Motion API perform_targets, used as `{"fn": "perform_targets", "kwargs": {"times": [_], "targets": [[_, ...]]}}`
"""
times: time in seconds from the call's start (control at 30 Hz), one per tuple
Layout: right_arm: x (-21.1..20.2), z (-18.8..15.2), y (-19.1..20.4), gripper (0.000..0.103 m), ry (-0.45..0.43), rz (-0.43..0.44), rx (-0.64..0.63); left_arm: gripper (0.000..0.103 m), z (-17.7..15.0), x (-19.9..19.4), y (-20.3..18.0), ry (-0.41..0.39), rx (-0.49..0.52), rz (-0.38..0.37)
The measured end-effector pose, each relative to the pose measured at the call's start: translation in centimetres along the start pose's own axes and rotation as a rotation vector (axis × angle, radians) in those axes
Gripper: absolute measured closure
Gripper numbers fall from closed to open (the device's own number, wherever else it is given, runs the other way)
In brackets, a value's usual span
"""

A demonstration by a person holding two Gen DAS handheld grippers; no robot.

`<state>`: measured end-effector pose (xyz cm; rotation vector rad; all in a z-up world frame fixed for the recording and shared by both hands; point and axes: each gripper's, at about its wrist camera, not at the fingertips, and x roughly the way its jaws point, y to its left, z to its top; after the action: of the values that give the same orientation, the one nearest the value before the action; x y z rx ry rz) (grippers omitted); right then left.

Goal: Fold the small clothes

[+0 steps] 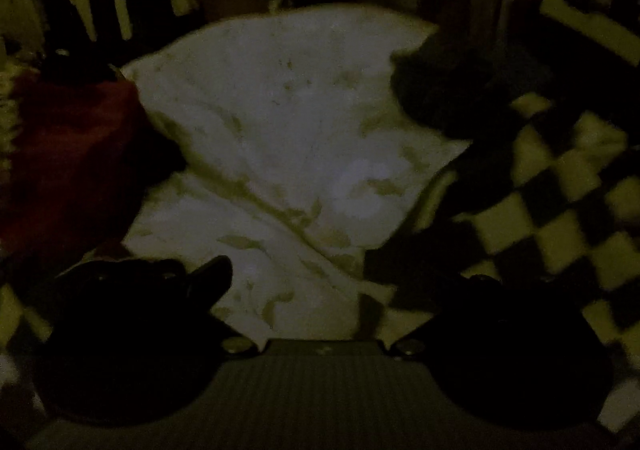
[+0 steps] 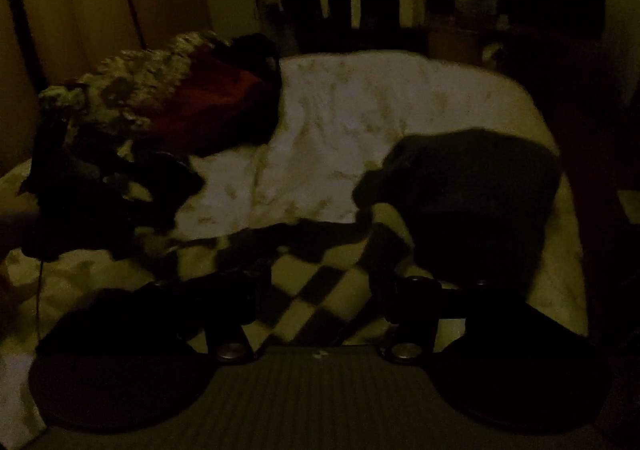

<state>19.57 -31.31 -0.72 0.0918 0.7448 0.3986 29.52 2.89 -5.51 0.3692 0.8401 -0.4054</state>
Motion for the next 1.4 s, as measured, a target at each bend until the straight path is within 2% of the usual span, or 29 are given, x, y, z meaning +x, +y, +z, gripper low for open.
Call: {"fn": "perform_targets", "kwargs": {"times": [0.03,0.1,0.2,0.23,0.37,0.4,0.43,0.47,0.5,0.53,0.57,0.6,0.67,0.73,0.83,0.9,0.97,1.07,1.17,1.23,1.27,1.33,1.37,1.4], "targets": [[1.0,0.4,-0.9,0.012,0.008,-0.008,0.017,0.007,0.3,1.5,0.3,0.027,-0.005,-0.013],[3.5,1.0,-2.7,0.012,0.019,-0.001,0.042,0.017,0.5,4.5,1.0,0.075,-0.038,-0.064],[6.7,1.5,-4.3,0.012,0.045,0.014,0.024,0.021,0.1,7.7,1.6,0.135,-0.057,-0.119],[7.5,1.6,-4.5,0.012,0.060,0.010,0.010,0.021,-0.1,8.4,1.6,0.147,-0.053,-0.117],[9.8,1.9,-5.6,0.015,0.089,0.016,-0.004,0.021,-1.0,9.5,2.0,0.141,-0.081,-0.205],[10.1,2.1,-5.8,0.015,0.082,0.012,-0.004,0.025,-1.2,9.7,1.8,0.145,-0.081,-0.218],[10.3,2.3,-5.9,0.016,0.079,0.016,-0.002,0.031,-1.2,9.9,1.6,0.151,-0.077,-0.230],[10.6,2.4,-6.1,0.021,0.086,0.029,0.009,0.051,-1.3,10.1,1.5,0.163,-0.080,-0.256],[10.9,2.4,-6.1,0.041,0.098,0.058,0.025,0.076,-1.4,10.4,1.3,0.183,-0.093,-0.296],[11.2,2.4,-6.0,0.053,0.108,0.082,0.031,0.085,-1.5,10.6,1.3,0.198,-0.111,-0.328],[11.5,2.1,-5.7,0.071,0.122,0.101,0.033,0.096,-1.6,10.6,1.1,0.211,-0.128,-0.355],[11.6,1.9,-5.4,0.081,0.134,0.117,0.022,0.096,-1.6,10.5,0.9,0.214,-0.125,-0.354],[11.4,1.5,-4.5,0.083,0.149,0.132,-0.013,0.098,-1.4,9.6,0.6,0.206,-0.093,-0.327],[10.4,1.6,-4.2,0.084,0.121,0.128,-0.014,0.099,-0.8,8.5,0.9,0.180,-0.094,-0.322],[8.1,2.7,-4.8,0.085,0.036,0.119,0.009,0.100,1.0,6.5,2.7,0.106,-0.165,-0.325],[7.0,3.5,-4.8,0.086,0.014,0.099,-0.004,0.100,2.3,5.9,3.4,0.088,-0.181,-0.315],[6.4,4.0,-4.5,0.086,0.002,0.089,-0.021,0.100,3.5,5.6,4.0,0.058,-0.193,-0.262],[6.2,4.4,-4.8,0.086,-0.019,0.041,-0.020,0.100,4.9,5.5,4.8,0.031,-0.236,-0.242],[6.6,4.4,-5.4,0.087,-0.050,0.007,0.012,0.100,6.8,6.0,5.7,-0.007,-0.284,-0.186],[7.5,4.1,-6.0,0.087,-0.031,-0.015,0.045,0.097,7.2,7.3,5.9,0.066,-0.301,-0.261],[7.9,3.8,-6.0,0.087,-0.023,-0.031,0.043,0.090,6.9,7.7,5.7,0.101,-0.308,-0.300],[8.3,3.3,-5.9,0.087,-0.009,-0.030,0.033,0.049,5.5,8.0,4.9,0.126,-0.277,-0.295],[8.3,3.1,-6.0,0.087,-0.012,-0.016,0.031,0.018,4.5,8.2,4.4,0.145,-0.256,-0.273],[8.3,2.8,-6.2,0.087,-0.017,-0.002,0.036,0.006,3.7,8.4,4.2,0.160,-0.243,-0.262]]}}
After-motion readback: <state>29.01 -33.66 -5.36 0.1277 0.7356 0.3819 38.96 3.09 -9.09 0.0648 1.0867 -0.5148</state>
